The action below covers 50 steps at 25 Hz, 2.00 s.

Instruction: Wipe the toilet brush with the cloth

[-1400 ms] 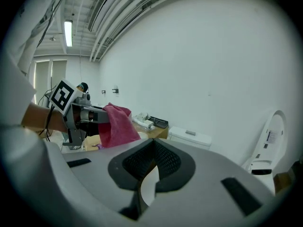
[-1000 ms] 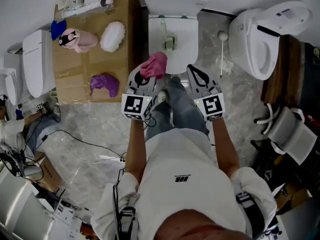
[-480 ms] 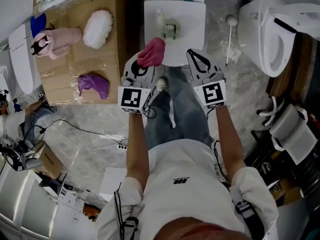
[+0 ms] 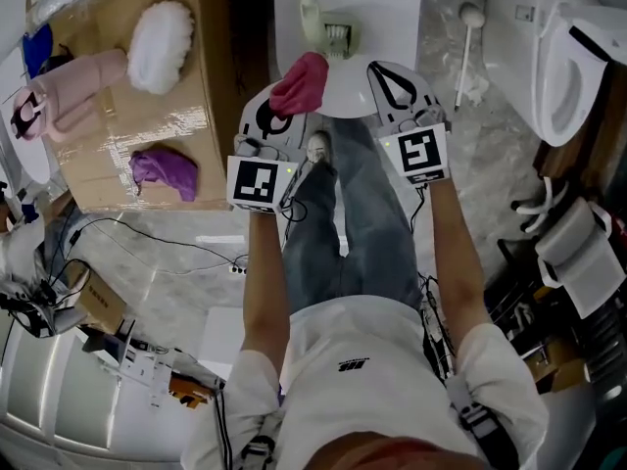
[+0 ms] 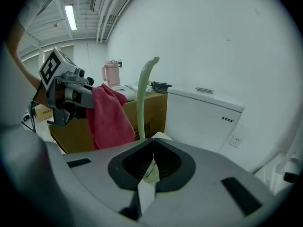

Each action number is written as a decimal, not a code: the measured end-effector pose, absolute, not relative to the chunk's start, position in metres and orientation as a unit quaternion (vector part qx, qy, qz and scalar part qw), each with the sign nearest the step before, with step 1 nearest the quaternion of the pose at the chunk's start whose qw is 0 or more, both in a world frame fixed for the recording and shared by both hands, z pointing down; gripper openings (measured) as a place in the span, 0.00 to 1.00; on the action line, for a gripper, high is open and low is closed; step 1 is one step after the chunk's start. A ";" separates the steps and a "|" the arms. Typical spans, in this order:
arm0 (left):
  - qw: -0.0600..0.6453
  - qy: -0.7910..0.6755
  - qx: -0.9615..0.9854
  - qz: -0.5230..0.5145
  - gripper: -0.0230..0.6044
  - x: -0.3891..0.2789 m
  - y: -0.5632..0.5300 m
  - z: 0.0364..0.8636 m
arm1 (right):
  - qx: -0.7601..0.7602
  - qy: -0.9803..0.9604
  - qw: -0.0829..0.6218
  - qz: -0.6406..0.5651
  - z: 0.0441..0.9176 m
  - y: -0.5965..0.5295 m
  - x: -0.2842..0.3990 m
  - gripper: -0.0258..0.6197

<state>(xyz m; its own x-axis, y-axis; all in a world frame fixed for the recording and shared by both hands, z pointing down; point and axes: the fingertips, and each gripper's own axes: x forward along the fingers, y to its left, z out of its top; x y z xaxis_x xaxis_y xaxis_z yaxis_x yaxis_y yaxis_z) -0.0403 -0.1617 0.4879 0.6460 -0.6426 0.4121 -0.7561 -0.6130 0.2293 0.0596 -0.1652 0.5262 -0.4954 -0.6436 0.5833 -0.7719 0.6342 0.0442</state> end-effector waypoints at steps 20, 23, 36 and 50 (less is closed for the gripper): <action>0.218 -0.387 0.886 0.131 0.17 -0.015 -0.178 0.570 | 0.294 -0.877 0.378 0.043 0.647 -0.183 0.037 0.14; 0.219 -0.384 0.887 0.133 0.19 -0.012 -0.180 0.576 | 0.281 -0.880 0.382 0.038 0.655 -0.185 0.033 0.16; 0.212 -0.356 0.902 0.124 0.26 0.015 -0.192 0.587 | 0.239 -0.887 0.395 0.018 0.678 -0.195 0.029 0.19; 0.207 -0.359 0.898 0.147 0.28 0.035 -0.210 0.623 | 0.209 -0.892 0.401 -0.022 0.685 -0.194 0.026 0.13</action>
<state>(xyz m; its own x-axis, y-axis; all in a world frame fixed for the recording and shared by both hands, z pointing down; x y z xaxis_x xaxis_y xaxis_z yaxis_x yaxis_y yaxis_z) 0.0355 -0.2096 0.6228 0.6987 -0.5840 0.4133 -0.7059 -0.6564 0.2661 0.0262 -0.1938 0.6846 -0.5916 -0.3908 0.7052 -0.3548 0.9116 0.2075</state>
